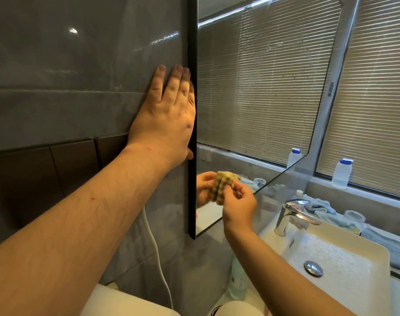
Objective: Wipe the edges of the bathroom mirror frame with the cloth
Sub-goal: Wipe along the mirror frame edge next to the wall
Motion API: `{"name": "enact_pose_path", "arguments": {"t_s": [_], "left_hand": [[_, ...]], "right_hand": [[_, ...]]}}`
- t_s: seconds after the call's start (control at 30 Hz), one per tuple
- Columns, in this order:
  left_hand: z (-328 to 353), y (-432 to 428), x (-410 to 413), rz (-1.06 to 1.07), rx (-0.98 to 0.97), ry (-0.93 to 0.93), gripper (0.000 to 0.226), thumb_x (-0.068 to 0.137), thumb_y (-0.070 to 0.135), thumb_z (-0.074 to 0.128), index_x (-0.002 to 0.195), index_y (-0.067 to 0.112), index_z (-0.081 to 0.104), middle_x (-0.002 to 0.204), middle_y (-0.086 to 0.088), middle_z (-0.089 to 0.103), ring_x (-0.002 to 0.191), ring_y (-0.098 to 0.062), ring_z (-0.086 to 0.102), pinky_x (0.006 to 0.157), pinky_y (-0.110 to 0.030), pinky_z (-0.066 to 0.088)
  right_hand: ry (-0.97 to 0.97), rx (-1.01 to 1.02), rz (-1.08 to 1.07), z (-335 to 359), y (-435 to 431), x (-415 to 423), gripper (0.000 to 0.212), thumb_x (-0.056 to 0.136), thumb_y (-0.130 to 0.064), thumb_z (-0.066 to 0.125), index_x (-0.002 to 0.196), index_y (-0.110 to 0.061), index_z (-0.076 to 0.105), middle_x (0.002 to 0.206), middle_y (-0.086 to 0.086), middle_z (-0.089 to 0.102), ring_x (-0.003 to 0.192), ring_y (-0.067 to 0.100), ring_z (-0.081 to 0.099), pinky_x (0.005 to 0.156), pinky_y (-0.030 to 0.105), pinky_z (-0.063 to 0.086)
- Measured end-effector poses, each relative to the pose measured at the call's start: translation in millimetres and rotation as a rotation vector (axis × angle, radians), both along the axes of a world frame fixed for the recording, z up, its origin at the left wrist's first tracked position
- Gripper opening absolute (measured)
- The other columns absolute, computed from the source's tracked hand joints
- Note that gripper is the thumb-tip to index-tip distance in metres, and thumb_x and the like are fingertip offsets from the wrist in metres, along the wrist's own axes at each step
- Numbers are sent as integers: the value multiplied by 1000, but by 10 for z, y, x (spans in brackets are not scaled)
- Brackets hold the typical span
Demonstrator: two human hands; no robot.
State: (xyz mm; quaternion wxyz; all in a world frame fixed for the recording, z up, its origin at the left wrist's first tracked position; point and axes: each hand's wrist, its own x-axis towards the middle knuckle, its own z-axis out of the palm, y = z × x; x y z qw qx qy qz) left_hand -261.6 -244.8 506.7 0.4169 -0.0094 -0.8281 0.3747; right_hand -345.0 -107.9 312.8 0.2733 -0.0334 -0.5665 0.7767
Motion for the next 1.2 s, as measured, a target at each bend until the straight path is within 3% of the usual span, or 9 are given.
{"name": "enact_pose_path", "arguments": {"t_s": [0.2,0.33,0.4,0.53,0.67,0.83,0.93,1.03,1.2], "left_hand": [[1,-18,-9,9,-9,0,124,75,84,39,150,-6,-2,159,-27,-4,148,-41,-3,118,-59,-2],[2,-25,-15,1,6,-1,126,74,84,40,149,-7,-3,159,-27,-3,148,-41,-3,118,-59,-3],[0,-20,-13,4,5,-5,125,74,84,40,149,-7,-4,159,-27,-4,148,-41,-3,118,-59,-3],[-1,-1,-16,19,7,-2,127,73,85,41,149,-7,-4,159,-27,-4,148,-40,-4,118,-59,-3],[-7,0,-20,30,-2,-3,128,73,85,39,149,-8,-5,159,-27,-6,148,-41,-5,118,-59,-2],[-12,-2,-16,32,-2,-13,126,74,84,38,148,-8,-6,159,-27,-6,148,-41,-5,118,-59,-2],[-8,-9,-2,6,15,-26,126,74,85,39,149,-7,-3,159,-27,-5,148,-41,-4,118,-59,-3],[2,4,22,8,34,-42,125,75,84,39,149,-7,-5,159,-27,-6,148,-41,-5,118,-59,-3],[29,10,93,-65,109,-57,115,79,76,44,151,-3,1,160,-25,-3,149,-38,-4,119,-57,-5]], "right_hand": [[189,185,31,-124,-205,301,24,86,-3,70,98,-24,70,107,5,64,97,14,66,83,30,57],[134,189,24,-13,-43,104,19,87,-7,70,92,-26,71,103,7,67,93,18,68,81,38,59],[74,139,-6,104,87,-50,11,89,-9,69,94,-19,69,97,7,70,88,18,69,78,35,60],[-27,26,-76,282,402,-399,7,93,-9,64,98,-14,64,87,1,67,76,12,63,59,13,52],[-93,73,-104,286,601,-637,5,94,-12,64,98,-13,64,100,13,69,83,21,64,62,21,49],[-59,111,-73,232,406,-429,17,92,-15,64,108,-18,61,102,5,68,91,17,65,82,32,54],[-9,270,-39,156,267,-152,14,90,-13,65,98,-22,58,96,4,68,87,16,66,78,32,57],[19,251,67,118,276,76,19,89,-5,62,95,-22,59,95,7,69,84,21,68,70,37,60],[79,174,220,281,488,439,41,92,8,51,113,-26,63,106,4,68,89,18,70,75,37,61]]}}
